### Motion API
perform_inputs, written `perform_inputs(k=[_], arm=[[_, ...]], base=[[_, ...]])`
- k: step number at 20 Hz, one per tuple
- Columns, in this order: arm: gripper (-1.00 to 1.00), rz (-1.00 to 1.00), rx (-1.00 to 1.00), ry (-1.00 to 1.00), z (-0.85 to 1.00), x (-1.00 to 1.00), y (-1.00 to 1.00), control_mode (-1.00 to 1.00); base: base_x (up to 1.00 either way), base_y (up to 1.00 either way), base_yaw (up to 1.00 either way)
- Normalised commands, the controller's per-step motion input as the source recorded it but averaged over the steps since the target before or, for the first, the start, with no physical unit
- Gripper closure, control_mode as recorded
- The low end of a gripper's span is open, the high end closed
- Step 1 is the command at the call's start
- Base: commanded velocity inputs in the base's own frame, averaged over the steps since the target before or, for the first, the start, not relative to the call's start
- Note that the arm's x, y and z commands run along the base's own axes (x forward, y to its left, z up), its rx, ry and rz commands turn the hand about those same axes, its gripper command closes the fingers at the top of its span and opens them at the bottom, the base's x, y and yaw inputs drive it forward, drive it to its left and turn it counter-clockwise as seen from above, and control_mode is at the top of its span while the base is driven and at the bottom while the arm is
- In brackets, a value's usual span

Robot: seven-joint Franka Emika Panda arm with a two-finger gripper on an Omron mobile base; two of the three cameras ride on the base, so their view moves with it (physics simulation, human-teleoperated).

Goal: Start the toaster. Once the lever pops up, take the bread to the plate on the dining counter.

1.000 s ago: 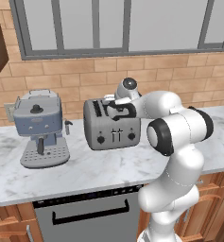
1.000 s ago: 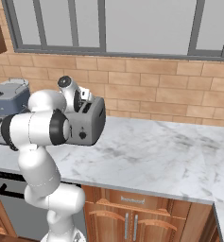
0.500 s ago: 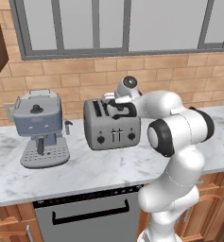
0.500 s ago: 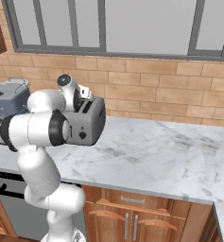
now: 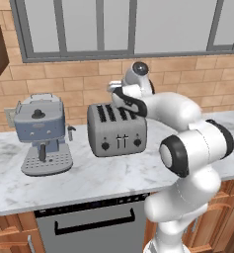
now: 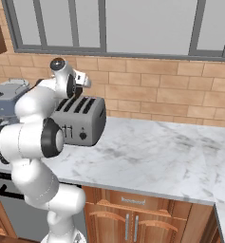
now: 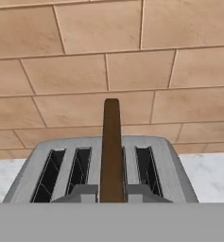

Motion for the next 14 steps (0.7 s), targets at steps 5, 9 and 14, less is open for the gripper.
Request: perform_inputs(k=[5,9,14], arm=[[1.00,-0.02,0.05,0.00,0.81,-1.00,-0.47,-1.00],[1.00,-0.04,0.06,0.00,0.24,-1.00,-0.96,-1.00],[1.00,-0.03,0.05,0.00,0.14,-1.00,-0.98,-1.00]], base=[[0.00,0.00,0.00],[0.00,0.00,0.00],[0.00,0.00,0.00]])
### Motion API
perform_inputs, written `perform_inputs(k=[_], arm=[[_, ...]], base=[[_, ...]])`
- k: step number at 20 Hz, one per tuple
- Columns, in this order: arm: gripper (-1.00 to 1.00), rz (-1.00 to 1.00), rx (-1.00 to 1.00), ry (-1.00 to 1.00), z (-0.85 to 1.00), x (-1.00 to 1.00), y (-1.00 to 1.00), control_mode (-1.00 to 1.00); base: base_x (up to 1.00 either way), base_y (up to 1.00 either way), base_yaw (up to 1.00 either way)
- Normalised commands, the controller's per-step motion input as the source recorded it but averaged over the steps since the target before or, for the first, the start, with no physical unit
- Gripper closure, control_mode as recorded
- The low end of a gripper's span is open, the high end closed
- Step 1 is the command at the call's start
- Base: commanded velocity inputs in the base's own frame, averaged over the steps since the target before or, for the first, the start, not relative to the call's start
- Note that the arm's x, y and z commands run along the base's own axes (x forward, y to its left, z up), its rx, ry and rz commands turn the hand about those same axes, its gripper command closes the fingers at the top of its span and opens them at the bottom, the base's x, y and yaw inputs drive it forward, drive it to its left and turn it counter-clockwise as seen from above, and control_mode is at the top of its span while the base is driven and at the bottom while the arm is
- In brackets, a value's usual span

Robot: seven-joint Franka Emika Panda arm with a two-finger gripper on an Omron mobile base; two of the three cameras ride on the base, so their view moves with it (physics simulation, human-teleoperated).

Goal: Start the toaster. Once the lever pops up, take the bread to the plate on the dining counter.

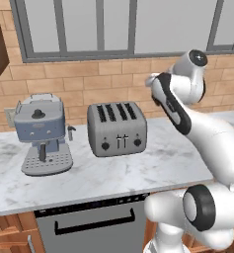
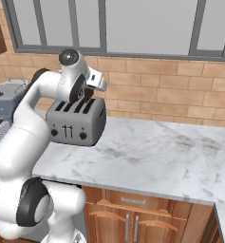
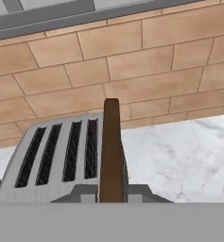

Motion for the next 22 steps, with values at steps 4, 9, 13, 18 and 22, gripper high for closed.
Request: perform_inputs(k=[4,9,13,18,22], arm=[[1.00,0.00,0.03,0.00,0.03,-1.00,-0.77,-1.00],[1.00,-0.03,-0.02,0.00,-0.07,-1.00,-0.31,-1.00],[1.00,-0.10,-0.02,0.00,0.00,-1.00,-0.04,-1.00],[1.00,-0.21,-0.05,0.06,0.00,-0.91,0.10,-1.00],[1.00,-0.20,-0.05,0.06,0.00,-0.61,0.06,-1.00]], base=[[0.00,0.00,0.00],[0.00,0.00,0.00],[0.00,0.00,0.00],[0.00,0.00,0.00],[0.00,0.00,0.00]])
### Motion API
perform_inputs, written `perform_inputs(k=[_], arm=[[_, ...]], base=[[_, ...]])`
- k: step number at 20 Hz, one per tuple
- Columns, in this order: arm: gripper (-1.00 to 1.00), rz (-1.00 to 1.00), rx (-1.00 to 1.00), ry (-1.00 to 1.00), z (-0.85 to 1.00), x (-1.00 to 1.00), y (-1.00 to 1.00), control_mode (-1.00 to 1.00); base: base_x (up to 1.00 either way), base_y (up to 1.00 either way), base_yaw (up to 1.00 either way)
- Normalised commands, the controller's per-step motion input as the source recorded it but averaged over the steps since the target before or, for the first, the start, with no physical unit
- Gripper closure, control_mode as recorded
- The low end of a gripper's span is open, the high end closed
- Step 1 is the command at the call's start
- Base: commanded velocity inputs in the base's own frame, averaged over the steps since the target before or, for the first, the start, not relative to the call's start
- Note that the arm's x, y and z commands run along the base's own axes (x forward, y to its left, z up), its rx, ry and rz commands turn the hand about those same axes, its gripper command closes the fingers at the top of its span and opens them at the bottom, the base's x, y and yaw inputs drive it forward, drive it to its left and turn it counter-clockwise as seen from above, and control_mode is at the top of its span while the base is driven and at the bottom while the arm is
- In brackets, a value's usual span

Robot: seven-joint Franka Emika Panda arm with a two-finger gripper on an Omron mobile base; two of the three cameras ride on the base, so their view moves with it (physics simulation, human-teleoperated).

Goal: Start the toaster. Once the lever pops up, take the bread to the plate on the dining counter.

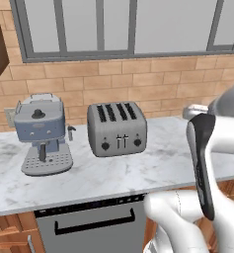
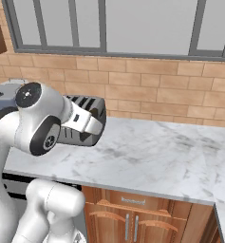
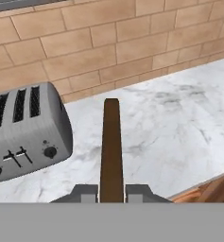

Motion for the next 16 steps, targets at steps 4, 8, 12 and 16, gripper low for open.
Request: perform_inputs(k=[4,8,12,16], arm=[[1.00,0.02,0.00,0.01,0.00,-0.31,0.00,-1.00],[1.00,0.12,-0.02,0.03,0.00,-0.52,0.00,-1.00],[1.00,0.10,-0.11,0.08,0.00,-0.74,0.00,-1.00],[1.00,0.06,-0.11,0.10,0.04,-0.69,0.01,-1.00]], base=[[0.00,0.00,0.00],[0.00,0.00,0.00],[0.00,0.00,0.00],[0.00,0.00,0.00]])
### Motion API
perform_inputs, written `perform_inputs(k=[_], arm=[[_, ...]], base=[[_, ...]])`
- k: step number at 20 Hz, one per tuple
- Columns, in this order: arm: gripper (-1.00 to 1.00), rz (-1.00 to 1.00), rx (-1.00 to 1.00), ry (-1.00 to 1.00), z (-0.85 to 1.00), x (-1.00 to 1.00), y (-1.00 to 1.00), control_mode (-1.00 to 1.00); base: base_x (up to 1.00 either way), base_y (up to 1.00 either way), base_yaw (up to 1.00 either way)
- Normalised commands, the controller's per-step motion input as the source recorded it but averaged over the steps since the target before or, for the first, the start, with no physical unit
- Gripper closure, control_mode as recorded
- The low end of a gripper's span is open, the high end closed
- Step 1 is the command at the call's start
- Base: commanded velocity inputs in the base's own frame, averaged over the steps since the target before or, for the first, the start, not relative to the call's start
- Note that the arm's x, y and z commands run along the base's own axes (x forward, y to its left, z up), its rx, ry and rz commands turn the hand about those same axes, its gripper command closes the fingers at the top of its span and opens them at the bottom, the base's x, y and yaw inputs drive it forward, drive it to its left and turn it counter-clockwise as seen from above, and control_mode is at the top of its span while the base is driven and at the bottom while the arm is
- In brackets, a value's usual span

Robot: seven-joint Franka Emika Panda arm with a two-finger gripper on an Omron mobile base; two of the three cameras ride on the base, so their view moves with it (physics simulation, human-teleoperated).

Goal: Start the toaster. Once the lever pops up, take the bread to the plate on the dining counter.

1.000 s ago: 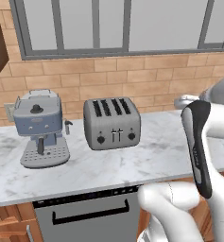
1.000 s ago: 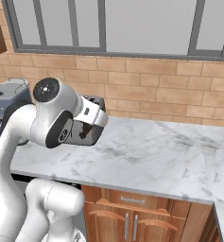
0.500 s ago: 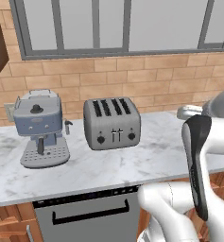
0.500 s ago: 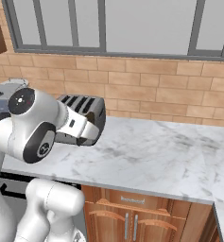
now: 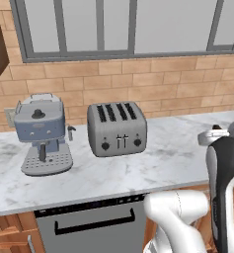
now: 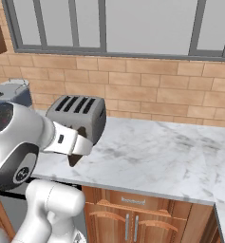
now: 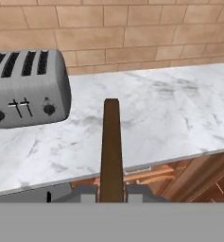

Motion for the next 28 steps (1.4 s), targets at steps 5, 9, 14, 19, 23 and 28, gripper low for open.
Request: perform_inputs(k=[5,9,14,19,23,28], arm=[[1.00,0.07,-0.03,0.05,0.16,-0.18,0.01,-1.00],[1.00,0.07,0.00,0.00,0.09,0.00,0.02,-1.00],[1.00,0.03,0.00,0.00,0.09,0.00,0.01,-1.00],[1.00,0.00,0.00,0.00,0.04,-0.03,0.09,1.00],[1.00,0.00,0.00,0.00,0.00,0.00,0.00,1.00],[1.00,0.00,0.00,0.00,0.00,0.00,0.00,1.00]], base=[[0.00,0.00,0.00],[0.00,0.00,0.00],[0.00,0.00,0.00],[-0.04,0.03,0.00],[-0.55,0.39,0.05],[-0.34,0.89,0.37]])
